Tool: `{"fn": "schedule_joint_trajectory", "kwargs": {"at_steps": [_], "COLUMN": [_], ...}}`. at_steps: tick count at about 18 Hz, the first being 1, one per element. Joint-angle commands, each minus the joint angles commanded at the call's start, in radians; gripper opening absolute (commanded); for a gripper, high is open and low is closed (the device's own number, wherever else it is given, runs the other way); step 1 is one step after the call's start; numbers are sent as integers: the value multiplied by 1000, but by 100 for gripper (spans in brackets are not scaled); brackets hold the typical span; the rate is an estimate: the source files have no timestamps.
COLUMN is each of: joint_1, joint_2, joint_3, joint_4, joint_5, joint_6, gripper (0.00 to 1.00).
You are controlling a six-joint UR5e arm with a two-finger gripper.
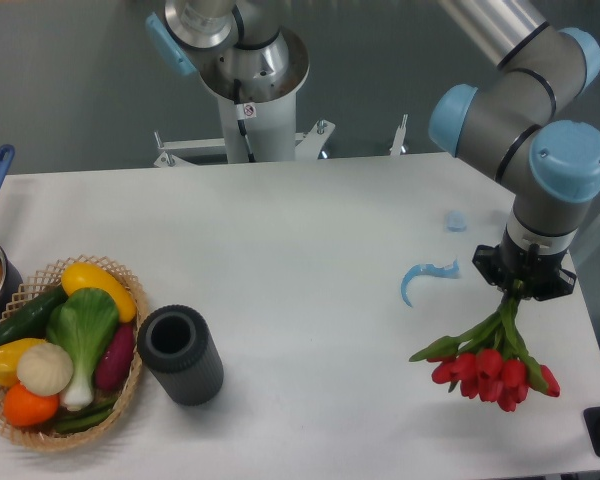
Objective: Insert the flowers into the vase
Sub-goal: 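Carry the red tulip bunch in the gripper toward the black vase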
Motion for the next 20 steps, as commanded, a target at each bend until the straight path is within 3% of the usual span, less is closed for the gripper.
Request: {"fn": "schedule_joint_trajectory", "kwargs": {"at_steps": [7, 10, 14, 17, 20], "joint_1": [-11, -15, -18, -29, -51], "joint_2": [34, 57, 89, 97, 117], "joint_3": [3, 3, -3, -20, -80], "joint_4": [-2, 9, 78, 103, 214], "joint_5": [-14, -70, -354, -506, -650], "joint_6": [-8, -9, -32, -54, -69], "gripper": [4, 4, 3, 4, 4]}}
